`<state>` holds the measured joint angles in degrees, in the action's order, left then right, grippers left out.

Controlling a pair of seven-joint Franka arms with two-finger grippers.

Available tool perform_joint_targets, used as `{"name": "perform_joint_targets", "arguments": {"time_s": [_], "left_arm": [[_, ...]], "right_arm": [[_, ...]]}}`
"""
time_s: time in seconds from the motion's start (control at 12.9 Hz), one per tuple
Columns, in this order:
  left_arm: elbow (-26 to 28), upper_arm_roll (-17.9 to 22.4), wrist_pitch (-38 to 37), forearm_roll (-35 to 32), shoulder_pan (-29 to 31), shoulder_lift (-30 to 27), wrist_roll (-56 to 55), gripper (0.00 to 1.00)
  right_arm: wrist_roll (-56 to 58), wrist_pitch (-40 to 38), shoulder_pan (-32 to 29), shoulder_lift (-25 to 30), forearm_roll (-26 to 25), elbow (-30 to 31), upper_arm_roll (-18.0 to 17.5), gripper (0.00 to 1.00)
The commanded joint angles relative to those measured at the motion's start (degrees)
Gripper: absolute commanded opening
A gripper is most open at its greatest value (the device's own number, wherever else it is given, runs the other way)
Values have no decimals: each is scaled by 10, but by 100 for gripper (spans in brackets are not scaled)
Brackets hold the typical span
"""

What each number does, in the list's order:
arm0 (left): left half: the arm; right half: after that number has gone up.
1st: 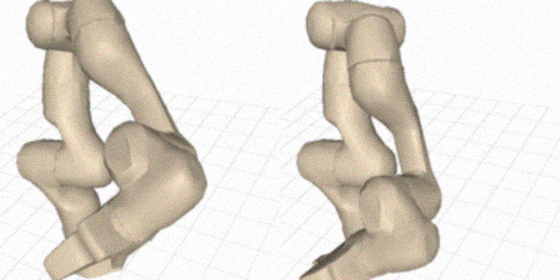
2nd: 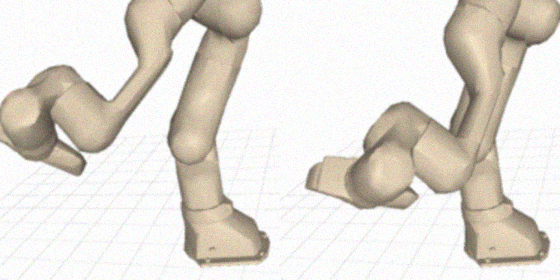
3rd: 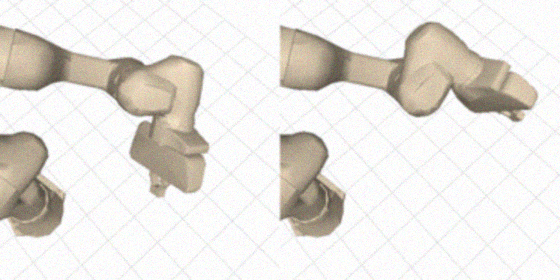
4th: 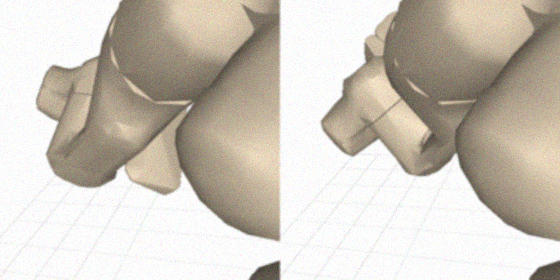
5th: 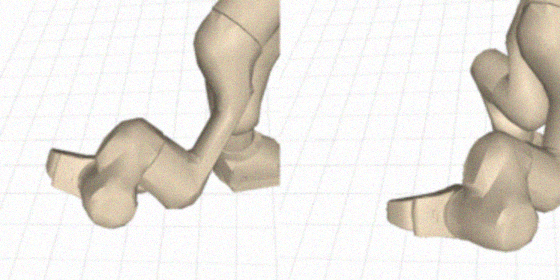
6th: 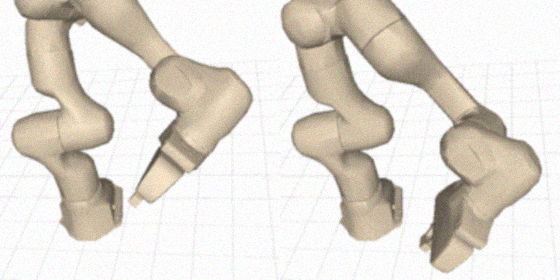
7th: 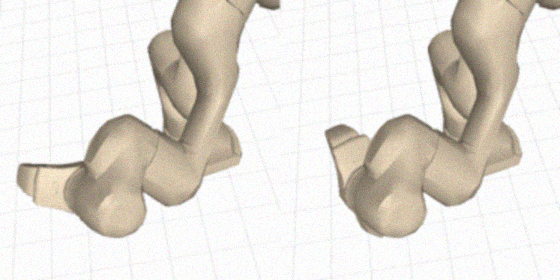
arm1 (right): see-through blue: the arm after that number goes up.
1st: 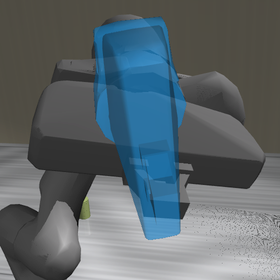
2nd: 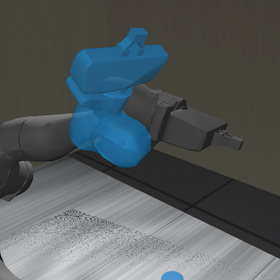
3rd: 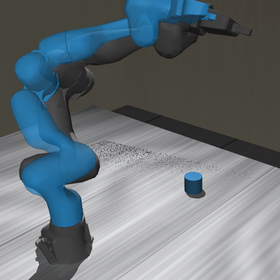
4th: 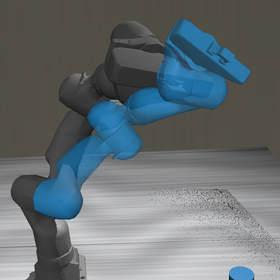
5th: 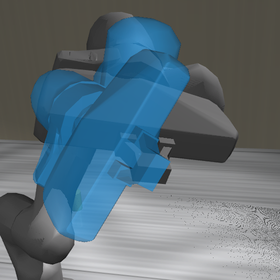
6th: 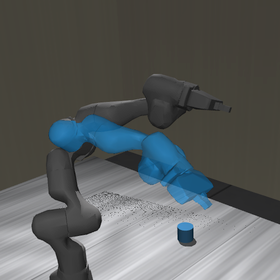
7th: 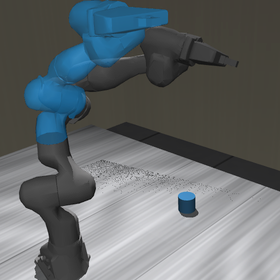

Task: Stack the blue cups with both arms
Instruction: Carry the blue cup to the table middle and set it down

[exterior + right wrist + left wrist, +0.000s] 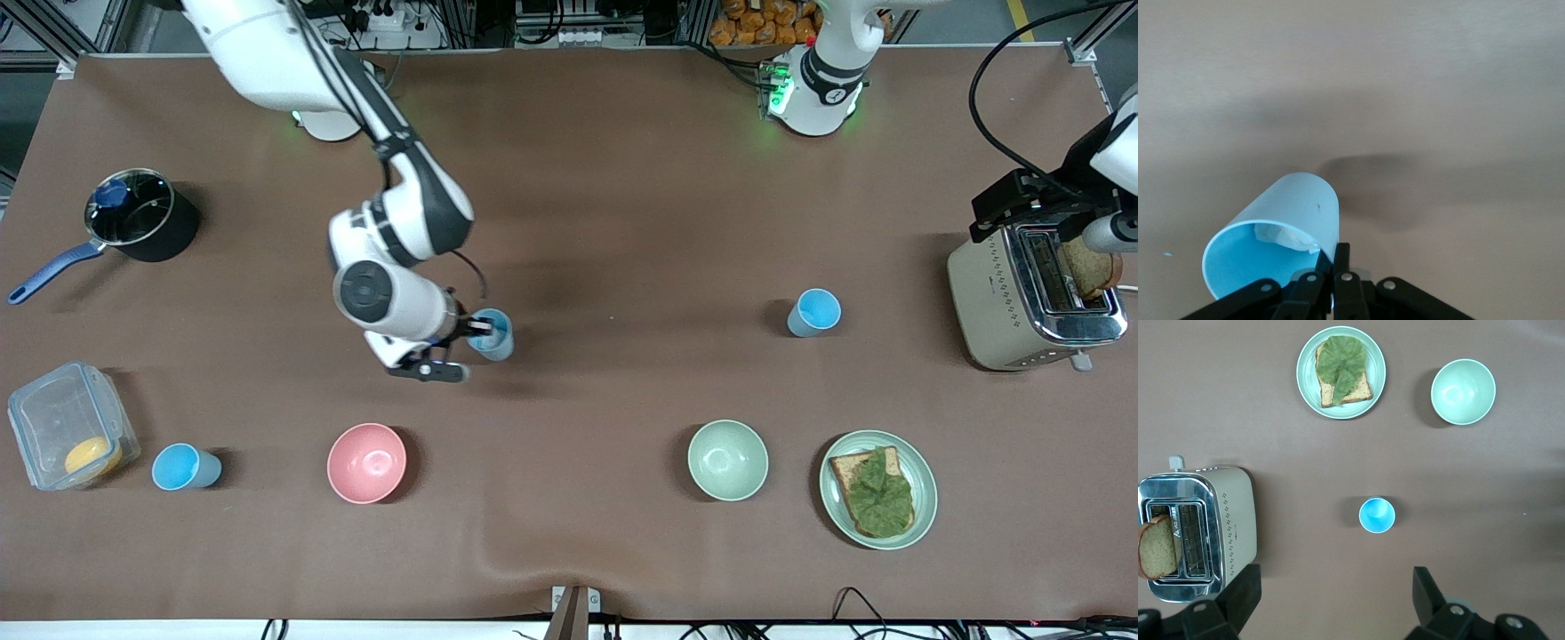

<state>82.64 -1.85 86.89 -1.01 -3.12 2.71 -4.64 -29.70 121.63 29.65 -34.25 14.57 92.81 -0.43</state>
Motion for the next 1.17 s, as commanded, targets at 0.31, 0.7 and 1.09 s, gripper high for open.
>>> {"name": "perform_joint_targets", "arguments": {"time_s": [0.31, 0.7, 1.09], "left_arm": [[2, 1, -6, -11, 9, -7, -7, 100], [2, 1, -6, -10, 9, -7, -7, 100], [2, 1, -6, -10, 9, -7, -7, 100]], "right_arm": [[-31, 47, 66, -60, 50, -62, 7, 0], [-45, 54, 105, -70, 59, -62, 6, 0], [-71, 100, 130, -98, 59, -63, 7, 0]]}}
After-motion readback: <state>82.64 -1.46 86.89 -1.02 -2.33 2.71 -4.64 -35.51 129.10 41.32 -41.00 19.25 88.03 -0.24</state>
